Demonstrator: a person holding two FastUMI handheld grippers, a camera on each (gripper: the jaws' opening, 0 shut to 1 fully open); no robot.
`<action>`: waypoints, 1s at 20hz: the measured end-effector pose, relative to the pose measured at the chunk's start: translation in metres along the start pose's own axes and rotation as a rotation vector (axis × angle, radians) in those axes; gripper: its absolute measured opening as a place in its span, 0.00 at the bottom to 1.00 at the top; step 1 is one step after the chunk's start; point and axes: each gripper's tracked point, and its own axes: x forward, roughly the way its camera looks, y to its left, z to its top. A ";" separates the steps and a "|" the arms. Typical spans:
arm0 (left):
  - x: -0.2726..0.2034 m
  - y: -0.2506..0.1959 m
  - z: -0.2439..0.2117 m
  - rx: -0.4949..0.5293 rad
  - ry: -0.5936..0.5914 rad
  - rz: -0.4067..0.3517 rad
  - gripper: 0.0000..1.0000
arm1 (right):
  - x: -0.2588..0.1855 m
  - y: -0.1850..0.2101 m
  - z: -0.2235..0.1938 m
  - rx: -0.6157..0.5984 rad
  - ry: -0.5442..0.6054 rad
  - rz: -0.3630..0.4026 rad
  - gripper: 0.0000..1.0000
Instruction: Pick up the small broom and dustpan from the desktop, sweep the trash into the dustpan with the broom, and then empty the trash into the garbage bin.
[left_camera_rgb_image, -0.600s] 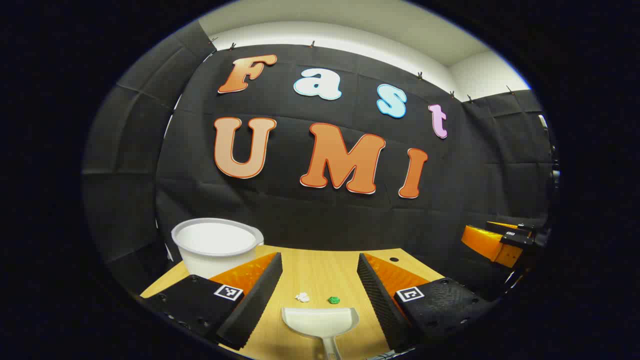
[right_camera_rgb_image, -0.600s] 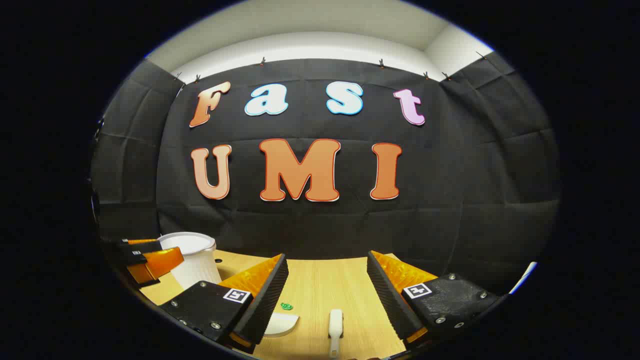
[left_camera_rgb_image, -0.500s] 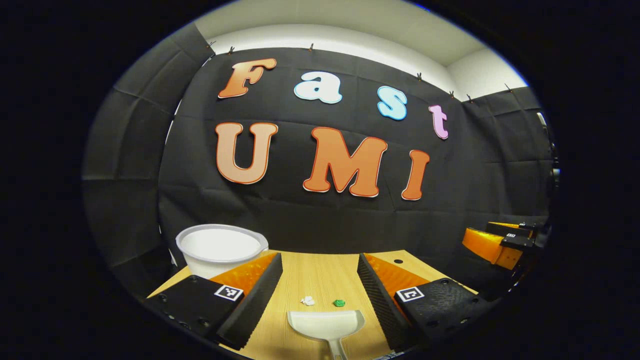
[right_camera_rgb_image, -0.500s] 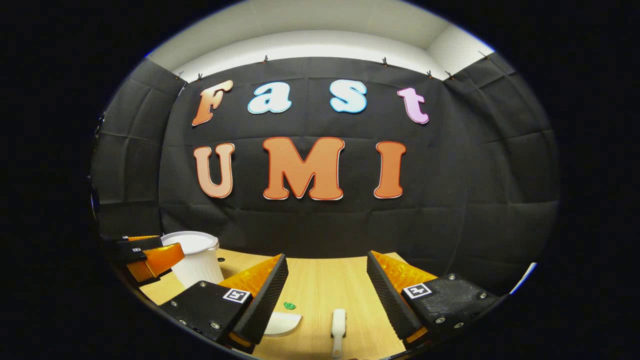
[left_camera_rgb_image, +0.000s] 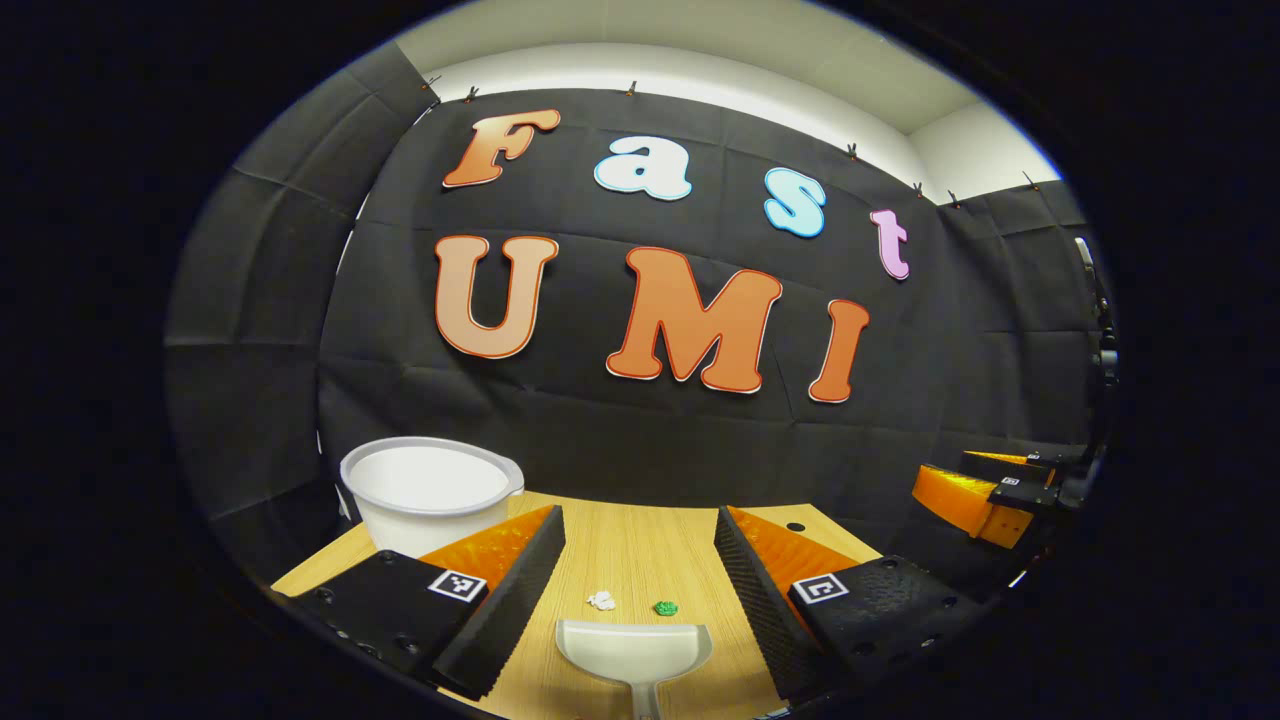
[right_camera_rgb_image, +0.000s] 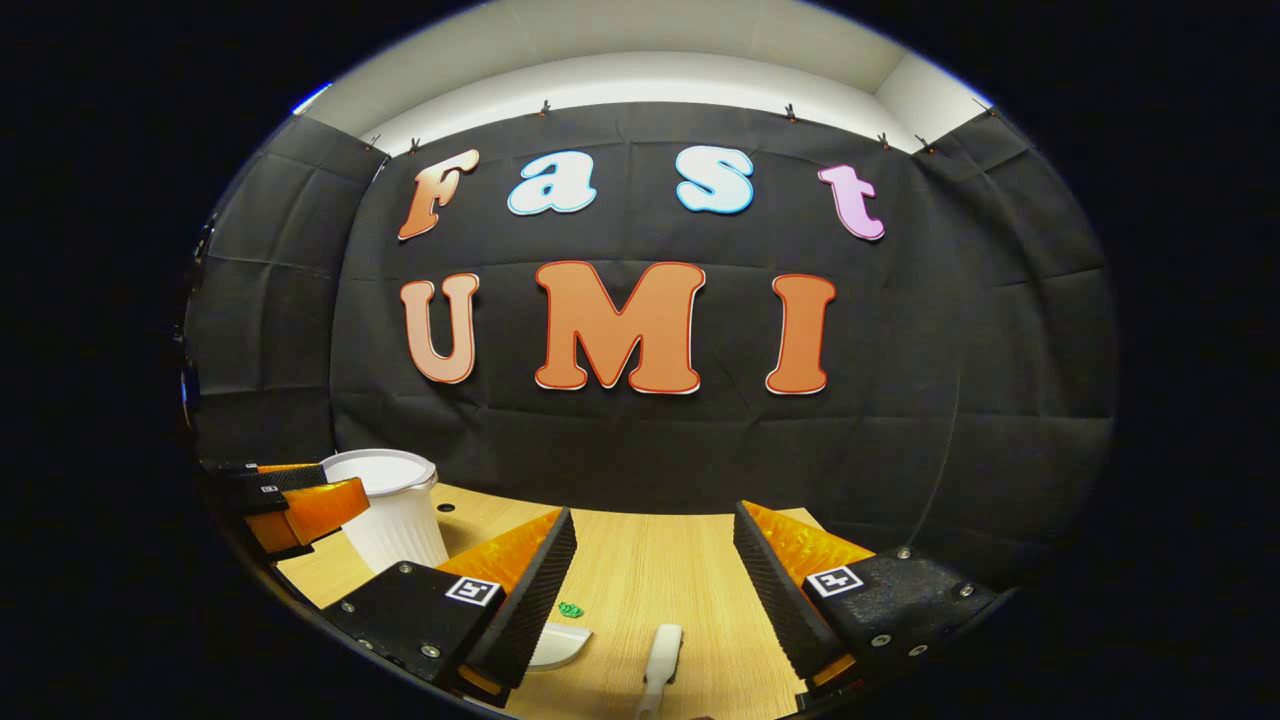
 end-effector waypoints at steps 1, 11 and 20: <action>0.006 -0.002 -0.002 0.011 0.001 -0.008 0.95 | 0.005 -0.006 0.002 -0.001 -0.009 -0.016 0.95; 0.034 -0.010 -0.021 0.046 0.048 -0.061 0.95 | 0.005 -0.029 -0.015 -0.008 0.007 -0.093 0.95; 0.019 -0.034 -0.021 0.079 0.027 0.064 0.95 | 0.021 -0.057 -0.012 0.056 0.014 -0.009 0.95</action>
